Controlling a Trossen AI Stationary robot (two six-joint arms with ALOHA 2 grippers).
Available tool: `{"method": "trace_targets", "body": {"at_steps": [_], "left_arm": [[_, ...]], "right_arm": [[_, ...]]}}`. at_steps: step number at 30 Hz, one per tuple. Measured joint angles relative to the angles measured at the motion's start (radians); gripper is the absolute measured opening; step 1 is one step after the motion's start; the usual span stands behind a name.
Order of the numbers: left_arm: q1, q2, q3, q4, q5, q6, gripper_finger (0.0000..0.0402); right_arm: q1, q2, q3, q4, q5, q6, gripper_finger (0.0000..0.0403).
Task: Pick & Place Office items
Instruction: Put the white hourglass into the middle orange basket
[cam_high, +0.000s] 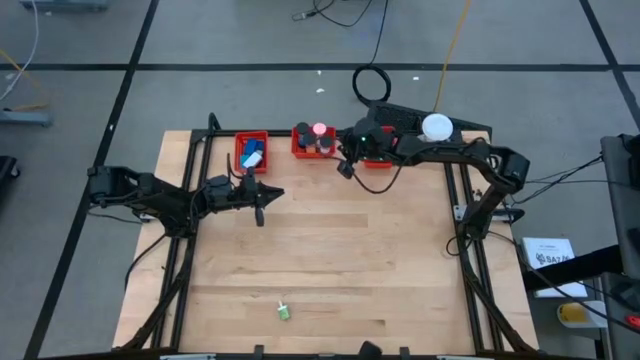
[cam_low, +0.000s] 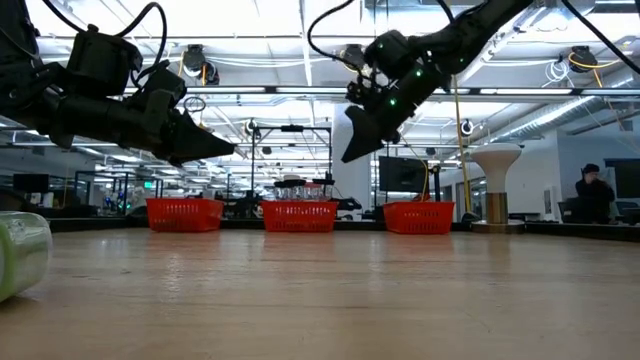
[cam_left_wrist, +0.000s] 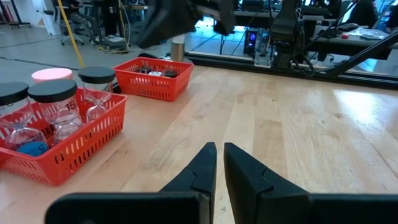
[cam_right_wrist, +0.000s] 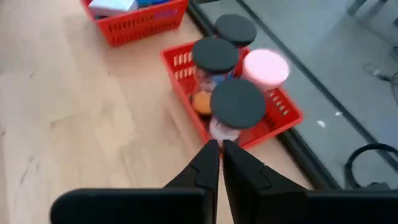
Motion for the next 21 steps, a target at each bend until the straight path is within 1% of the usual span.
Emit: {"method": "trace_targets", "body": {"at_steps": [5,9,12,15,18,21], "left_arm": [[0.000,0.000,0.000,0.000,0.000,-0.002,0.0031],[-0.001,0.000,0.000,0.000,0.000,-0.018,0.0031],[-0.001,0.000,0.000,0.000,0.000,-0.030,0.0031],[-0.001,0.000,0.000,0.000,0.000,-0.036,0.0031],[-0.002,0.000,0.000,-0.001,0.000,-0.049,0.0031],[-0.002,0.000,0.000,-0.001,0.001,-0.050,0.0031]], "right_arm": [[-0.013,0.023,-0.038,-0.008,-0.111,-0.001,0.0005],[-0.015,0.069,-0.048,0.041,-0.130,-0.003,0.0003],[-0.016,0.125,-0.048,0.149,-0.180,-0.005,0.0002],[-0.022,0.164,-0.049,0.234,-0.166,0.001,0.0001],[-0.037,0.183,-0.048,0.306,-0.129,0.019,0.0001],[-0.054,0.188,-0.047,0.336,-0.116,0.035,0.0001]]}}
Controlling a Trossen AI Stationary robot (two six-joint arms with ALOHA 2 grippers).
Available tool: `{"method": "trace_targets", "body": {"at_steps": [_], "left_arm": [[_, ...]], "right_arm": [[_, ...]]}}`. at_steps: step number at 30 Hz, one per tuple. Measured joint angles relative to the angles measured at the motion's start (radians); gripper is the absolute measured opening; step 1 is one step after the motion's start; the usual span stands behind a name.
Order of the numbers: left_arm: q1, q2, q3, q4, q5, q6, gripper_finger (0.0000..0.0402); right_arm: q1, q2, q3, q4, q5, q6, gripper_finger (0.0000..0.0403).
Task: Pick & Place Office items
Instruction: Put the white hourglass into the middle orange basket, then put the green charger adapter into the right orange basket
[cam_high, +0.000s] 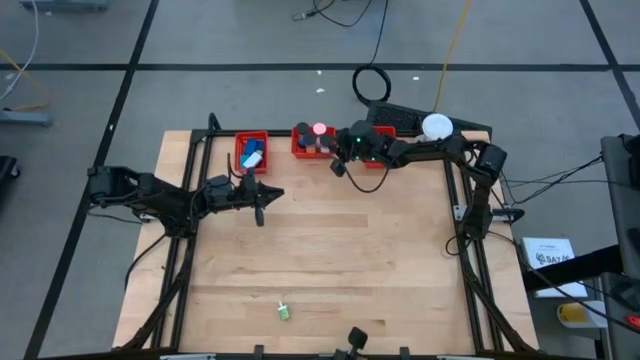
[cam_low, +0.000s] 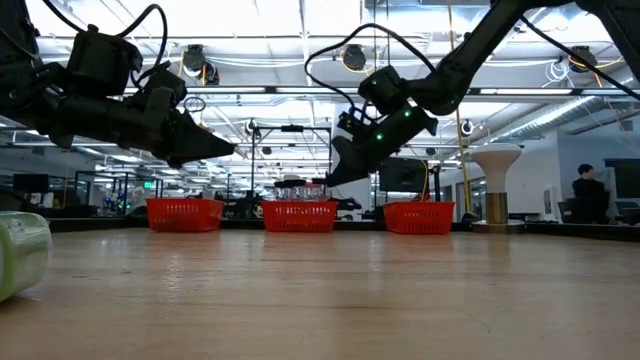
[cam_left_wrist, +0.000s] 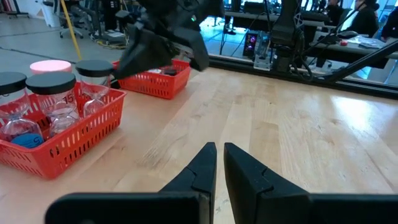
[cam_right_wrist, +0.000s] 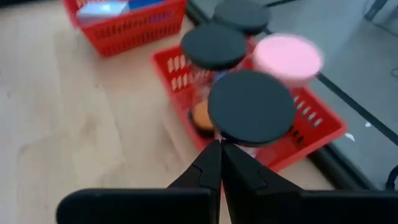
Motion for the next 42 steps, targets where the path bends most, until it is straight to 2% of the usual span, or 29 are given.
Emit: {"method": "trace_targets", "body": {"at_steps": [6,9,12,15,20,25,30,35,42], "left_arm": [[0.000,0.000,0.000,-0.001,0.002,-0.064,0.0031],[-0.001,0.000,0.000,-0.009,0.050,-0.072,0.0031],[-0.019,0.000,0.000,-0.012,0.119,-0.039,0.0030],[-0.056,0.000,0.011,-0.058,0.133,-0.018,0.0030],[-0.154,0.000,0.109,-0.301,0.123,0.018,0.0030],[-0.271,0.000,0.269,-0.605,0.035,0.084,0.0030],[-0.364,0.000,0.412,-0.858,-0.007,0.101,0.0030],[-0.453,0.000,0.521,-1.087,-0.064,0.090,0.0030],[-0.561,0.000,0.597,-1.271,-0.121,0.024,0.0017]], "right_arm": [[0.004,-0.017,0.000,-0.020,-0.002,-0.001,0.0001],[0.043,-0.076,-0.005,-0.085,0.000,-0.031,0.0001],[0.103,-0.141,-0.082,-0.084,-0.001,-0.033,0.0001],[0.174,-0.203,-0.212,-0.008,0.000,-0.023,0.0000],[0.301,-0.318,-0.402,0.160,0.053,0.048,0.0000],[0.414,-0.407,-0.540,0.288,0.115,0.079,0.0000],[0.501,-0.452,-0.669,0.468,0.162,0.095,0.0000],[0.552,-0.478,-0.754,0.588,0.167,0.119,0.0000],[0.667,-0.483,-0.790,0.619,0.325,0.156,0.0000]]}}
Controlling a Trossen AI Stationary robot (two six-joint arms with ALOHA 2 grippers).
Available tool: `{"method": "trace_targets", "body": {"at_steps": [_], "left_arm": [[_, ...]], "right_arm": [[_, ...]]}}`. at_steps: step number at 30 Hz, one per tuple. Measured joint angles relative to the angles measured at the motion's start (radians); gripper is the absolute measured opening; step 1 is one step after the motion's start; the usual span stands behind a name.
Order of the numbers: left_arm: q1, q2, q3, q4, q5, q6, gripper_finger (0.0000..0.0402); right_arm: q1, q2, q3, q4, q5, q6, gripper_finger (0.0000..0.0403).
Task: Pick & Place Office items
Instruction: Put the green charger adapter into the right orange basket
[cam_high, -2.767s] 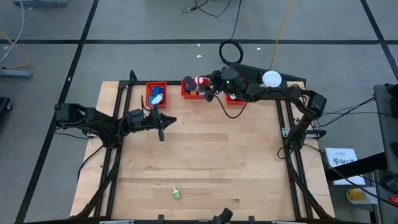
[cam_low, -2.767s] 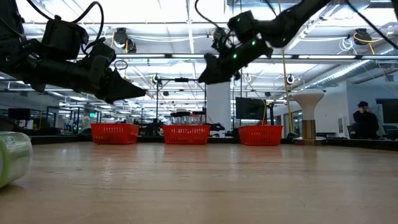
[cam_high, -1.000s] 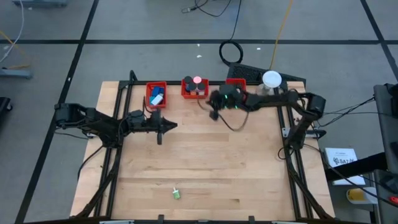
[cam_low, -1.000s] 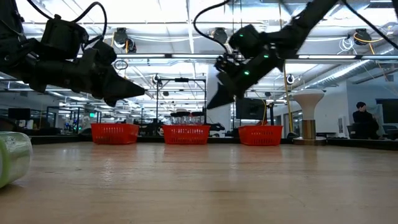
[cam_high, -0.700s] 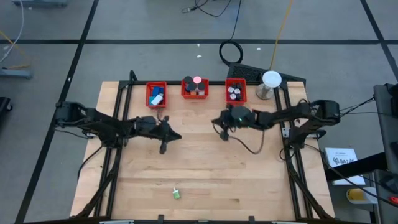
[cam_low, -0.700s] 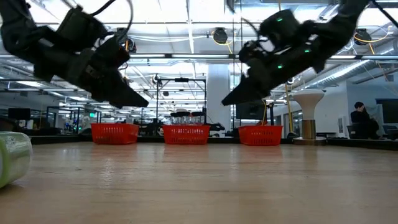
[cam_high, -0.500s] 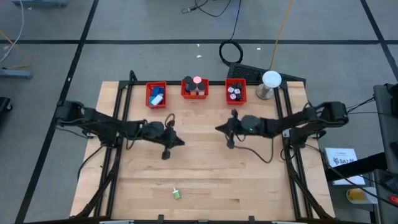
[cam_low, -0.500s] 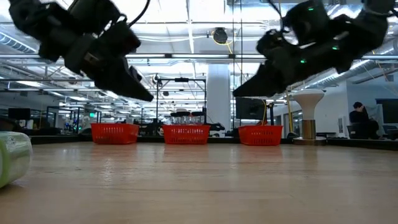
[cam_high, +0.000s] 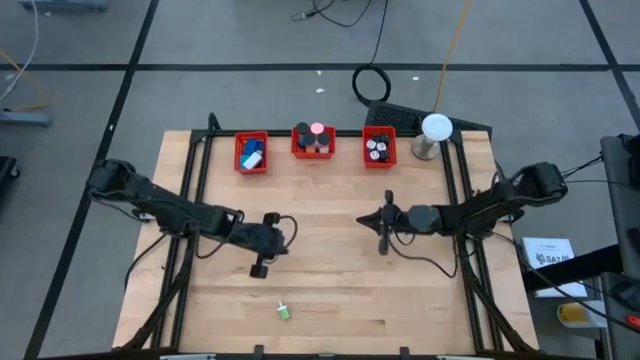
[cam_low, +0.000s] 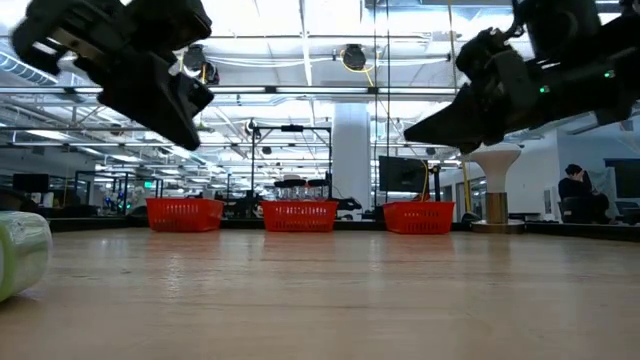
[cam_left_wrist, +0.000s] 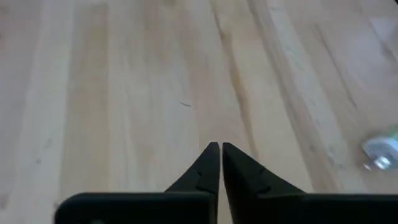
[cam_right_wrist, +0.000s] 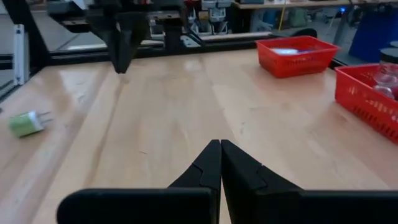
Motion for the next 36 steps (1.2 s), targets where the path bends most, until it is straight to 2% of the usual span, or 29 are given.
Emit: {"method": "trace_targets", "body": {"at_steps": [5,10,14,19,27,32,36], "left_arm": [[-0.045,0.000,0.002,-0.032,-0.020,-0.054,0.0004],[-0.093,0.000,0.002,-0.041,-0.030,-0.087,0.0009],[-0.143,0.000,0.002,-0.056,-0.036,-0.126,0.0046],[-0.187,0.000,0.002,-0.104,-0.036,-0.228,0.0102],[-0.246,0.000,0.013,-0.108,-0.035,-0.270,0.0178],[-0.276,0.058,0.097,-0.132,-0.036,-0.265,0.0203],[-0.308,0.161,0.194,-0.217,-0.036,-0.209,0.0212]], "right_arm": [[0.087,0.002,0.000,0.016,0.097,-0.004,0.0000],[0.123,0.002,0.001,0.048,0.100,-0.004,0.0000],[0.150,0.002,0.001,0.056,0.111,-0.004,0.0000],[0.192,0.002,0.001,0.055,0.202,-0.004,0.0000],[0.211,0.002,0.002,0.063,0.206,0.017,0.0000],[0.212,0.002,0.002,0.063,0.207,0.027,0.0000],[0.212,0.002,0.002,0.062,0.204,0.047,0.0000]]}}
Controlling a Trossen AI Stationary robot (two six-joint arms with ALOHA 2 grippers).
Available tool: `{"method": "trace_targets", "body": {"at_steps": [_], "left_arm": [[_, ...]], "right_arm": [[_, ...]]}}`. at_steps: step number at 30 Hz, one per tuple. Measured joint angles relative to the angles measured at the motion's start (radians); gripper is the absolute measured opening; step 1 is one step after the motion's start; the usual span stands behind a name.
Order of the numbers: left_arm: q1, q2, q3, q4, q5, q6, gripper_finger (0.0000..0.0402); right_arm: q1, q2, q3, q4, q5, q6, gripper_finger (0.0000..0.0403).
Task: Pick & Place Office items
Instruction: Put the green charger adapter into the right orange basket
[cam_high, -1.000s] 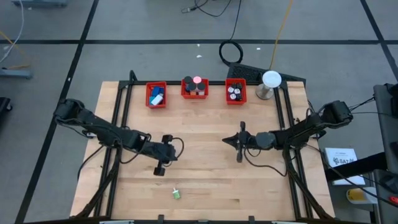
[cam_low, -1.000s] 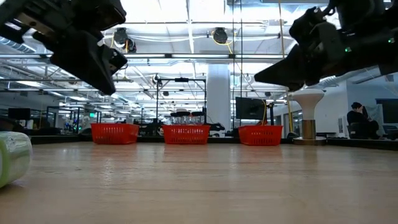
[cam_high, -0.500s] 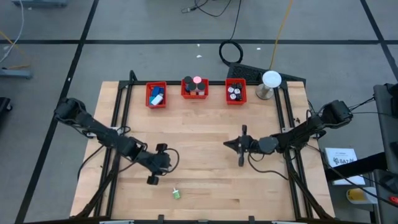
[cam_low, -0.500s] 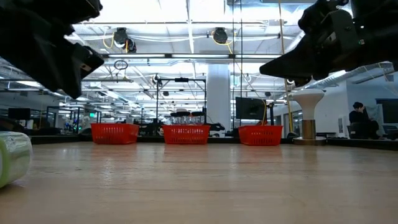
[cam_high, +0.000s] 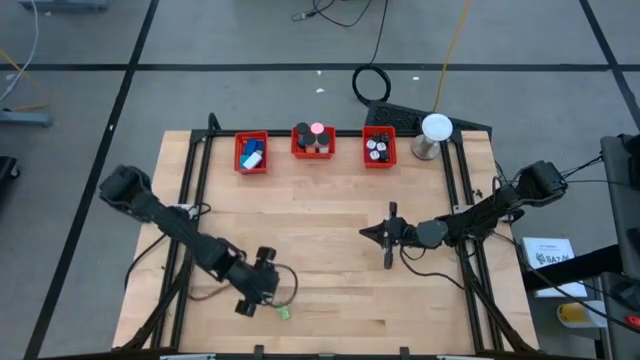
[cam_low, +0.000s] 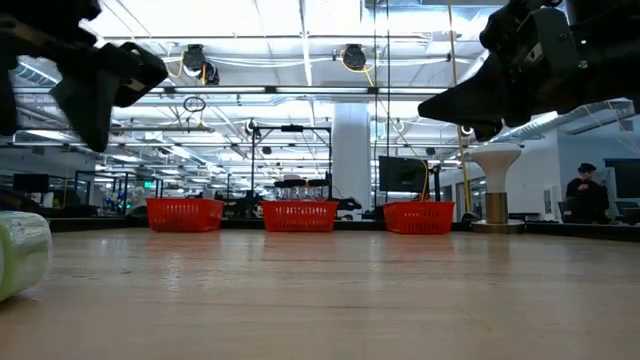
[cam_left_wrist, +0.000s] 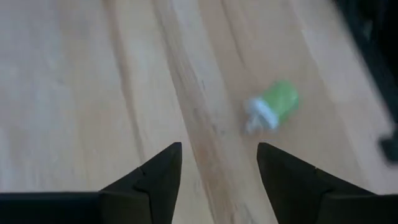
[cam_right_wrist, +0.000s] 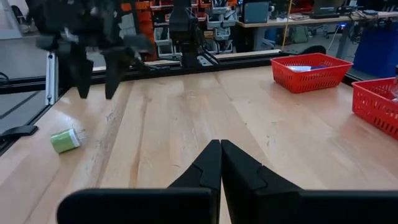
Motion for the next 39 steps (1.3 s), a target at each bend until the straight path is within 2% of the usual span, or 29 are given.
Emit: {"method": "trace_targets", "body": {"at_steps": [6,14,18,25,33,39], "left_arm": [[-0.039,0.143,0.111,-0.079,-0.001,0.110,0.0231],[-0.084,0.266,0.216,-0.063,-0.001,0.295,0.0262],[-0.096,0.322,0.239,-0.033,-0.025,0.356,0.0260],[-0.085,0.363,0.244,-0.030,-0.035,0.351,0.0220],[-0.047,0.365,0.243,0.004,-0.035,0.330,0.0124],[0.071,0.320,0.242,0.004,-0.027,0.326,0.0120]], "right_arm": [[0.000,0.000,0.000,-0.009,-0.001,0.000,0.0000],[0.000,0.000,0.000,-0.015,-0.005,-0.002,0.0000],[0.000,0.000,0.000,-0.016,-0.005,-0.002,0.0000],[0.004,0.000,0.000,-0.014,-0.006,-0.003,0.0000],[0.022,0.000,0.000,0.006,-0.006,-0.050,0.0000],[0.022,0.000,0.000,0.008,-0.006,-0.059,0.0000]]}}
